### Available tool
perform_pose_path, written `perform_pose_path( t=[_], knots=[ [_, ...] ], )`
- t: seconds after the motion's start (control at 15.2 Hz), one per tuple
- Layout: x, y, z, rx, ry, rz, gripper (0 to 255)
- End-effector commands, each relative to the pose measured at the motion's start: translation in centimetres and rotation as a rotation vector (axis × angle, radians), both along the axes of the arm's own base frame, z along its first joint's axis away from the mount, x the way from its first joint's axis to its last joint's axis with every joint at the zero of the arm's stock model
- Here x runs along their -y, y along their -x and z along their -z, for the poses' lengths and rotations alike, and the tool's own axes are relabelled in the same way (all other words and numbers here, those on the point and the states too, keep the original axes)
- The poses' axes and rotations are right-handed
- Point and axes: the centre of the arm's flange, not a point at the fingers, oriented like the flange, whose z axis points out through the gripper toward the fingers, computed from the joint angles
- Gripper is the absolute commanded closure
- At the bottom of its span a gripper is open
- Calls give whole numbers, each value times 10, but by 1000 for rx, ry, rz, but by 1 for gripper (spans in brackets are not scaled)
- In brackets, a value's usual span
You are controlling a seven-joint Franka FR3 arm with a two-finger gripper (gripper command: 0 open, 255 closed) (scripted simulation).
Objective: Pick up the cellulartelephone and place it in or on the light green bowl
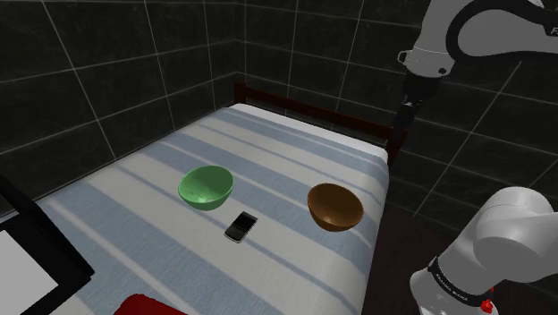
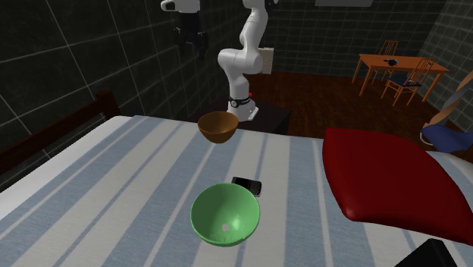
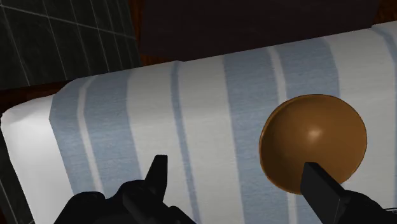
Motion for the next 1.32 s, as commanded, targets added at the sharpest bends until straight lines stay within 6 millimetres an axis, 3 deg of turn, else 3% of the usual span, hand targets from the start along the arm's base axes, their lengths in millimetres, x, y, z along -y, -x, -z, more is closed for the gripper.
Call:
perform_pose_path(
  t=[0.0,0.59,1.25],
  knots=[
    [0,0,0,0,0,0,0],
    [-96,-1,64,10,-20,249,0],
    [-201,-31,132,22,-42,526,0]
  ],
)
